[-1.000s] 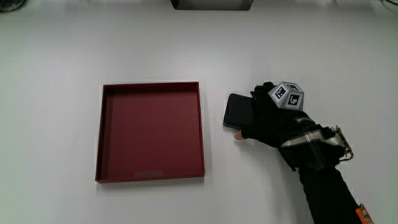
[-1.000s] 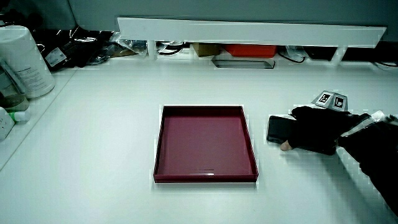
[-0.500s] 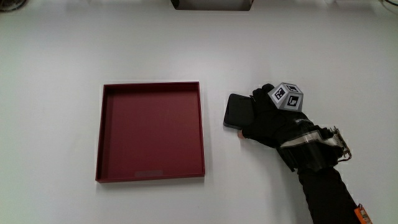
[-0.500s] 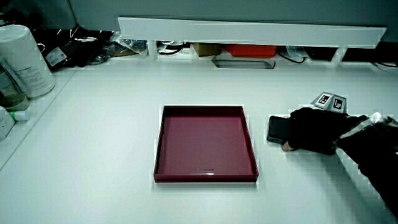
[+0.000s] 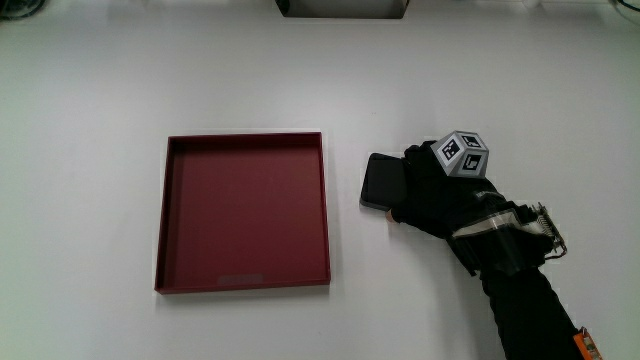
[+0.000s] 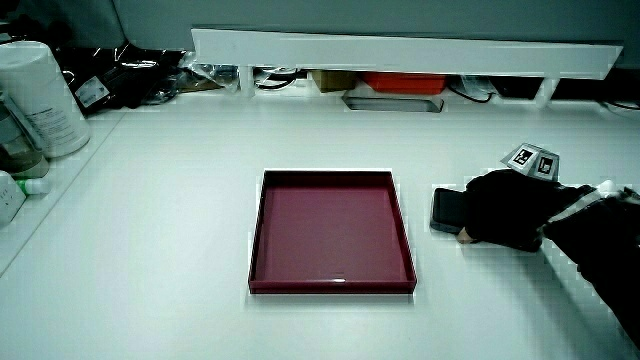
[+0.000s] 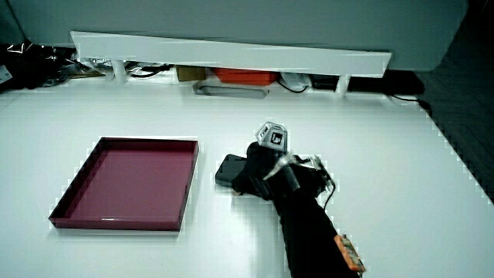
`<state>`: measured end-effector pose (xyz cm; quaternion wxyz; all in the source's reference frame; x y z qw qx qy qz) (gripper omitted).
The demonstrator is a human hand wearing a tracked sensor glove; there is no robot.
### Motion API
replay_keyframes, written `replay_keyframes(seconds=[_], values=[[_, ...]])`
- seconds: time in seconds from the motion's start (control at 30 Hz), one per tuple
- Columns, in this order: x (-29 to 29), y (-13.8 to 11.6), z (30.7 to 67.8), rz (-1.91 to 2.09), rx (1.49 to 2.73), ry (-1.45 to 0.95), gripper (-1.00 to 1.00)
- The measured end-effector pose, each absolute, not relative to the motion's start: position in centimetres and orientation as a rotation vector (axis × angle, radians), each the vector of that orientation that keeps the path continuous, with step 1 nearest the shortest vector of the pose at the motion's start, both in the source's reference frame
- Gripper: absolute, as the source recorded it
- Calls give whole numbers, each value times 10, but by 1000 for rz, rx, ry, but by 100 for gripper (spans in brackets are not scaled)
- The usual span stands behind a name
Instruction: Pick battery from desk
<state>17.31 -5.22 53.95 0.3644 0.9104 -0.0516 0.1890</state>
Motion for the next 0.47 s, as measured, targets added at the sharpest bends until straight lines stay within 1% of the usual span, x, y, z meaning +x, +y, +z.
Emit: replay_keyframes(seconds=[0.23, 0.27, 0.3, 0.47], values=[[154, -56, 502, 520, 2385, -249, 100], [152, -57, 503, 500, 2386, -264, 100], [146, -57, 493, 520, 2397, -279, 100], [119, -53, 474, 546, 2387, -398, 100]])
